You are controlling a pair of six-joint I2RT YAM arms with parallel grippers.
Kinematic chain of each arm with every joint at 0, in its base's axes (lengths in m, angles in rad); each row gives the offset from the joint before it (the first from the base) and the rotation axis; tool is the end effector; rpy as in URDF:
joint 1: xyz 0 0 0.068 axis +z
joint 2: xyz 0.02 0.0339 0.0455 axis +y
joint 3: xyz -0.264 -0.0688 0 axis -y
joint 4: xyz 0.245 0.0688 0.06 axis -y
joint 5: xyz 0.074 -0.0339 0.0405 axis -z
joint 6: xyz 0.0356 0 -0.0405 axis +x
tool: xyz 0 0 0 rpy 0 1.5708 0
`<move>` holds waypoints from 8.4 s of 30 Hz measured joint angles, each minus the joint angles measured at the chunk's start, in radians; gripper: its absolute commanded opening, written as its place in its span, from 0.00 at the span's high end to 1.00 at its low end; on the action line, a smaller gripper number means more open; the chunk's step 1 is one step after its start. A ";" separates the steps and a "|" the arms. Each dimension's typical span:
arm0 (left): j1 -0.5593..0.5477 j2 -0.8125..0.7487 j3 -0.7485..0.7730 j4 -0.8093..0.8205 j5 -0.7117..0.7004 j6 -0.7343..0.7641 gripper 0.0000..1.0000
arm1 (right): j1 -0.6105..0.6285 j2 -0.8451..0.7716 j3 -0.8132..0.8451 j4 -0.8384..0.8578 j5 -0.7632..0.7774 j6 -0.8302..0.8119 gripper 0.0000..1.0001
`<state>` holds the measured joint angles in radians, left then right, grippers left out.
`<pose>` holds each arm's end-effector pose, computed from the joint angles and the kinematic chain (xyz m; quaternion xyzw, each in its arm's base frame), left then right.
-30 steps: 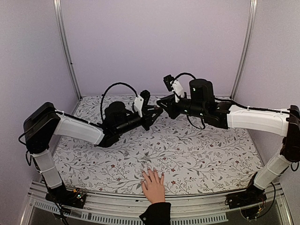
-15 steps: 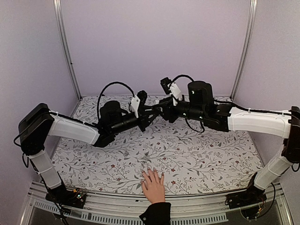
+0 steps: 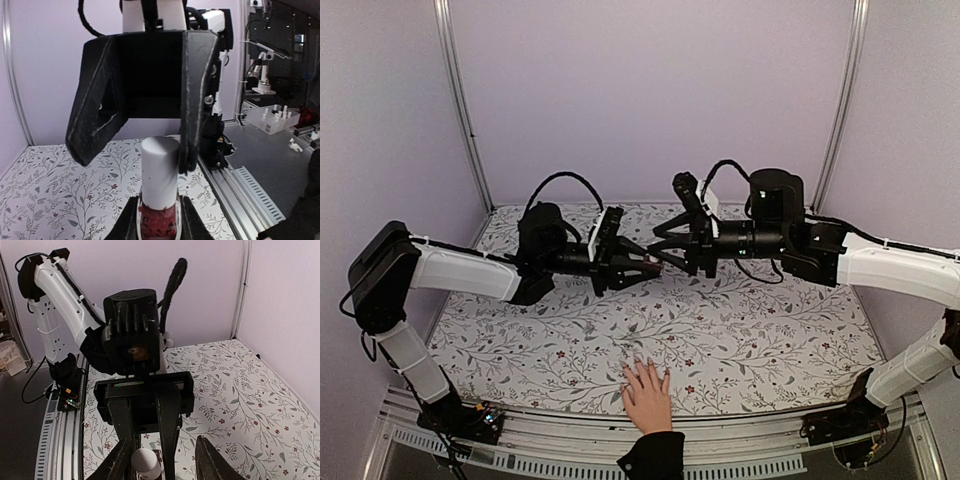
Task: Paint the nails
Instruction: Screw the nail polish bottle, then place the nail polish bottle at the center of the board.
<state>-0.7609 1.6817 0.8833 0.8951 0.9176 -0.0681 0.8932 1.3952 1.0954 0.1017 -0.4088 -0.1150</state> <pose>0.2400 -0.2676 0.2515 0.5130 0.4555 -0.5398 0.4878 0.1960 0.2662 0.3374 -0.4785 0.6011 0.3807 0.5146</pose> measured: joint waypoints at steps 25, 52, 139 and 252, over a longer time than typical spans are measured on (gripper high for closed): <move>-0.003 0.020 0.034 0.018 0.059 -0.053 1.00 | -0.014 0.015 0.043 -0.092 -0.156 -0.087 1.00; -0.163 0.127 0.098 -0.001 -0.982 0.110 1.00 | -0.037 0.157 0.102 0.005 0.370 0.175 1.00; -0.161 0.057 0.080 -0.053 -0.813 0.107 1.00 | -0.076 0.063 0.058 -0.019 0.143 0.071 0.78; 0.048 -0.186 -0.129 -0.133 -0.717 -0.010 0.00 | -0.299 0.558 -0.204 0.488 0.261 0.141 0.85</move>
<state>-0.7124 1.4960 0.7540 0.7624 0.2005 -0.0776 0.5945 1.9537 0.8913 0.5900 -0.1478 0.0257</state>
